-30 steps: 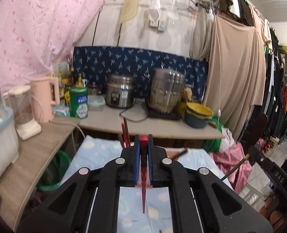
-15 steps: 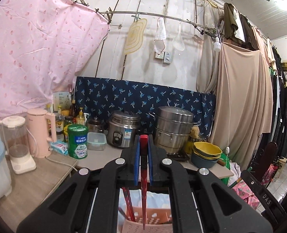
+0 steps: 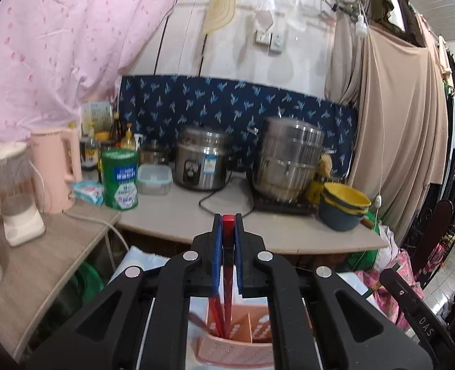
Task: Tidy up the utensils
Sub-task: 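Open both tools to release the chopsticks into the holder, then withdraw both open tools back over the gold spoon and green chopstick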
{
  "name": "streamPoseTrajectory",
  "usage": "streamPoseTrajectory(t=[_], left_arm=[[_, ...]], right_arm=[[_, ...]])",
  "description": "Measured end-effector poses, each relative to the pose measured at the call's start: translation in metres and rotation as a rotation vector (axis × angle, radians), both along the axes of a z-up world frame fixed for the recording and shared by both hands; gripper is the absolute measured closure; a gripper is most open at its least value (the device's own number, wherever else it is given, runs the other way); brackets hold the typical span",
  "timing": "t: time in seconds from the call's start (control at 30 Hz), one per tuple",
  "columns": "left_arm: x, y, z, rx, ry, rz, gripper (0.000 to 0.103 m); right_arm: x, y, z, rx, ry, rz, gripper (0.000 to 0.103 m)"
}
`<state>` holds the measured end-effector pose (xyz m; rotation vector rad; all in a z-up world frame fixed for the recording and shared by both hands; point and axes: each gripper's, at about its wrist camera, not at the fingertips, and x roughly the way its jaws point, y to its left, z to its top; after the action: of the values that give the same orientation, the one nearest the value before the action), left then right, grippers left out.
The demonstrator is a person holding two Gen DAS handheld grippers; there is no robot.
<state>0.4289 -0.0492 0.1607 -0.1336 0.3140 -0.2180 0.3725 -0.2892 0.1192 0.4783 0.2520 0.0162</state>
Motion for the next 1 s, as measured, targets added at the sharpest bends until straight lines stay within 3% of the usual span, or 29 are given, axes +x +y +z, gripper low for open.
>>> streamPoseTrajectory(t=[0.23,0.3,0.4,0.67,1.0], left_arm=[[-0.011,-0.001,-0.018,0.033,0.04,0.001,0.094],[-0.014,-0.001,-0.02,0.039,0.051,0.009,0.072],[-0.021,0.002,-0.021,0.035,0.056,0.019,0.057],[-0.053,0.011,-0.029,0.033,0.122,-0.01,0.038],[-0.12,0.011,-0.063,0.069,0.255,-0.078,0.037]], right_arm=[[-0.005,0.011,-0.02,-0.017,0.064,0.037,0.095],[-0.008,0.012,-0.022,-0.022,0.077,0.042,0.092],[-0.017,0.013,-0.023,-0.033,0.08,0.039,0.084],[-0.048,0.015,-0.028,-0.022,0.103,0.056,0.074],[-0.115,0.033,-0.059,0.023,0.203,0.127,0.072]])
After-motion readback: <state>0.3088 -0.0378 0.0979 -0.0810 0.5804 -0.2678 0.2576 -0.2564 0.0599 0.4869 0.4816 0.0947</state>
